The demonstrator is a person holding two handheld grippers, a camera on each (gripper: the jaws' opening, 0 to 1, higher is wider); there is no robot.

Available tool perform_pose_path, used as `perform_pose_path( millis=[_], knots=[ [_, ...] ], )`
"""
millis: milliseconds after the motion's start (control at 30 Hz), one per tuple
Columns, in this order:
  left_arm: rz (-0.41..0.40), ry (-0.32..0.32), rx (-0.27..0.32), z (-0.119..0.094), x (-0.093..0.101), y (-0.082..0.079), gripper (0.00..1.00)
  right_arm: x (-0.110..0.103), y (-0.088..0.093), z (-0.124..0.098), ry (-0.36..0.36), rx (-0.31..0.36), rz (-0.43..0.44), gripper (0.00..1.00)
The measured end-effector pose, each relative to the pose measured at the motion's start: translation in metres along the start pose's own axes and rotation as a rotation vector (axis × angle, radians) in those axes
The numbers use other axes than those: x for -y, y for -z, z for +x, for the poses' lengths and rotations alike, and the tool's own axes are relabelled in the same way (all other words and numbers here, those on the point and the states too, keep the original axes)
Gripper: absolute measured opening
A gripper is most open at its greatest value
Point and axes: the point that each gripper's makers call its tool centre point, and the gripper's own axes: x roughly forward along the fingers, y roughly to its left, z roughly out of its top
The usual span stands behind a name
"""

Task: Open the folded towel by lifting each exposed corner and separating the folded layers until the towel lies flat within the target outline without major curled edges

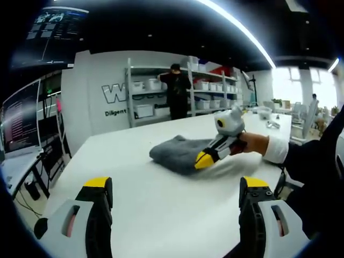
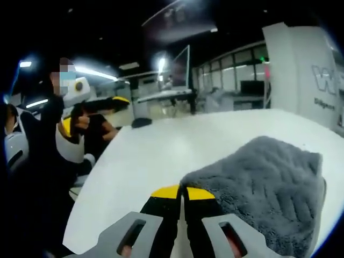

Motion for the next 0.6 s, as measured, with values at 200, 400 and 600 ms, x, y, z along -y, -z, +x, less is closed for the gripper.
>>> perform_pose_path(
  millis=[200,400,600],
  knots=[
    [-0.001,0.002,-0.005,0.002,0.0,0.002,0.96,0.0,-0.001,0.004,0.002,0.007,-0.015,0.0],
    [-0.004,0.002,-0.002,0.002,-0.002,0.002,0.96,-0.009,-0.002,0.01,-0.023,0.011,-0.064,0.0],
    [-0.008,-0.003,-0.005,0.002,-0.005,0.003,0.96,-0.009,0.001,0.013,-0.01,-0.004,-0.117,0.0]
  ],
)
